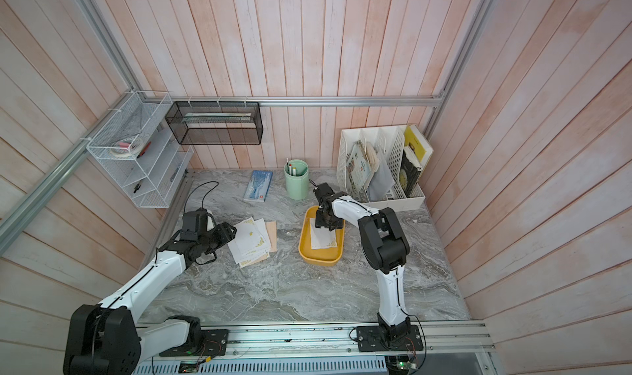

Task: Take out the stationery paper from the storage box
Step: Pick up the stationery paper from the storage box.

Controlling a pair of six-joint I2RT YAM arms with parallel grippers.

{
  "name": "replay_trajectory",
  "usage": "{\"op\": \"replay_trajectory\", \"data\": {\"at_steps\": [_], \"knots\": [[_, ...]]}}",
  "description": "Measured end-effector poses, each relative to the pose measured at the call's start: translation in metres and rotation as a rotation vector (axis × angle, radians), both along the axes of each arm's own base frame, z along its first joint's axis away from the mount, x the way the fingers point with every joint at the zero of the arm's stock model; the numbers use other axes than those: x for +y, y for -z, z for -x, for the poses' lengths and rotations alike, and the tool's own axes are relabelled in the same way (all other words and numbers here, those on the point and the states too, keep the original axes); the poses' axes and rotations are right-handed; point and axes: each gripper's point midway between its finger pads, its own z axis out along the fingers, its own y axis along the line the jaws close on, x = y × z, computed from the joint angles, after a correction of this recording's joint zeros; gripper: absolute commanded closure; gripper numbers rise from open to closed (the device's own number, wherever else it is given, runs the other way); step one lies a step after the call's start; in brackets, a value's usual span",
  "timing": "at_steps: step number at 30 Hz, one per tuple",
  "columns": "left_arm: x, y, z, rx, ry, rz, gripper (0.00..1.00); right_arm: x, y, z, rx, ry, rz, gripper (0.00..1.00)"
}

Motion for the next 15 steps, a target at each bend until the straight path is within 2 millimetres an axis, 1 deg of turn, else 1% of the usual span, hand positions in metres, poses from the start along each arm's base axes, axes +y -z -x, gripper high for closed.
{"op": "replay_trajectory", "data": {"at_steps": [2,5,7,14,15], "knots": [[0.0000,0.0002,0.0004,0.001,0.000,0.000,0.29,0.0009,0.0003,-0.0016,-0.008,0.000,-0.005,0.44],[0.0001,0.0004,0.0005,0.003,0.000,-0.001,0.29,0.0020,0.0011,-0.0035,-0.017,0.002,-0.013,0.58],[0.0001,0.0006,0.0007,0.004,0.000,-0.001,0.29,0.0031,0.0008,-0.0054,-0.026,0.001,-0.019,0.70],[0.0001,0.0005,0.0008,0.003,0.000,0.000,0.29,0.0043,0.0001,-0.0066,-0.032,0.010,-0.028,0.98],[0.0001,0.0003,0.0008,0.003,0.000,0.000,0.29,0.0043,-0.0006,-0.0066,-0.033,0.009,-0.029,1.00]]}}
